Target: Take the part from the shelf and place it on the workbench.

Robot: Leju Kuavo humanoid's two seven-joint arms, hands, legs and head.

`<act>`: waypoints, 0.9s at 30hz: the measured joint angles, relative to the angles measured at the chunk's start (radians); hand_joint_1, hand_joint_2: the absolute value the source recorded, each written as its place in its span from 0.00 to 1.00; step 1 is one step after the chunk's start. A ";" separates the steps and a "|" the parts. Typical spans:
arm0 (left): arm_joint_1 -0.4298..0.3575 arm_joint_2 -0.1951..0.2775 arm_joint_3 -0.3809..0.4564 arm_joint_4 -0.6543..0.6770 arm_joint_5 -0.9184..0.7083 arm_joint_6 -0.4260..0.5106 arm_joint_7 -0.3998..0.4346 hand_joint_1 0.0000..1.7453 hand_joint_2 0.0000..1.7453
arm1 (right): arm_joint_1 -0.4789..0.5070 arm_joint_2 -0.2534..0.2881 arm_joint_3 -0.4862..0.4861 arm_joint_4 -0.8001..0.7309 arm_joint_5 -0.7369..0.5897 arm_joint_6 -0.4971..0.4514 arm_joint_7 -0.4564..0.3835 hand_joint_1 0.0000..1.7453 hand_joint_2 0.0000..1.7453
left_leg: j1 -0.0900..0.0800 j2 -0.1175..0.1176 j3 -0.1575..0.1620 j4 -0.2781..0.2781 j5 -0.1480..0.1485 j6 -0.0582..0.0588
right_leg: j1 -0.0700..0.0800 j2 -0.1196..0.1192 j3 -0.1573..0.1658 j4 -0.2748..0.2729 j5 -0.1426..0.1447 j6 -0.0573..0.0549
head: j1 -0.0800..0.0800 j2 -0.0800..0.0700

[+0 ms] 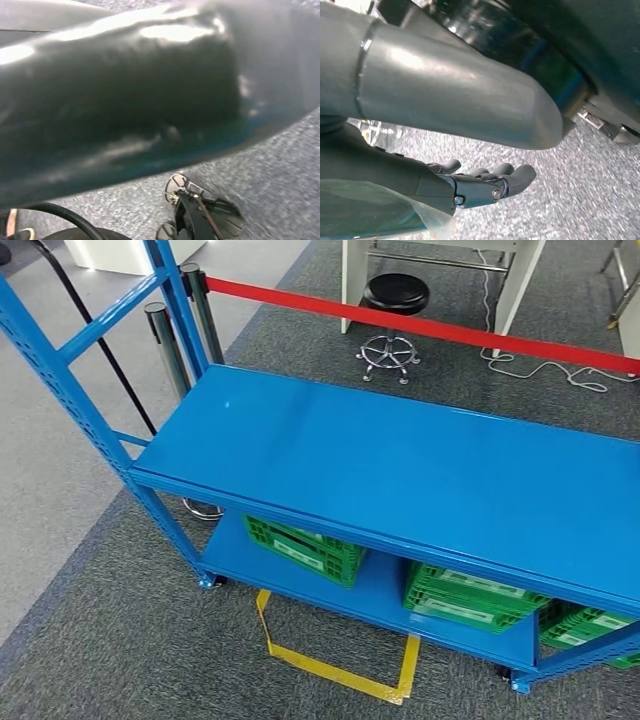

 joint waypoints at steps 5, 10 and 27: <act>-0.004 0.006 0.004 -0.005 -0.008 0.000 0.011 0.00 0.00 | -0.006 0.001 -0.002 0.000 0.019 0.009 0.005 0.00 0.00 | -0.009 -0.041 0.045 -0.169 0.065 0.030 | -0.003 0.046 -0.005 0.000 -0.007 0.018 | -0.003 0.000; -0.014 0.004 0.002 -0.005 -0.007 0.027 0.026 0.00 0.50 | -0.011 0.000 -0.030 -0.001 -0.059 -0.009 -0.016 0.00 0.00 | 0.002 0.002 0.064 -0.202 0.086 0.043 | -0.004 0.002 -0.067 0.119 -0.090 0.041 | 0.007 0.000; -0.011 -0.050 0.058 -0.064 0.129 0.062 -0.052 0.00 1.00 | -0.011 0.004 -0.287 -0.008 -0.295 -0.139 -0.091 0.00 1.00 | 0.002 0.029 -0.019 0.055 -0.072 -0.003 | -0.004 -0.049 -0.015 -0.010 0.015 0.007 | 0.003 0.000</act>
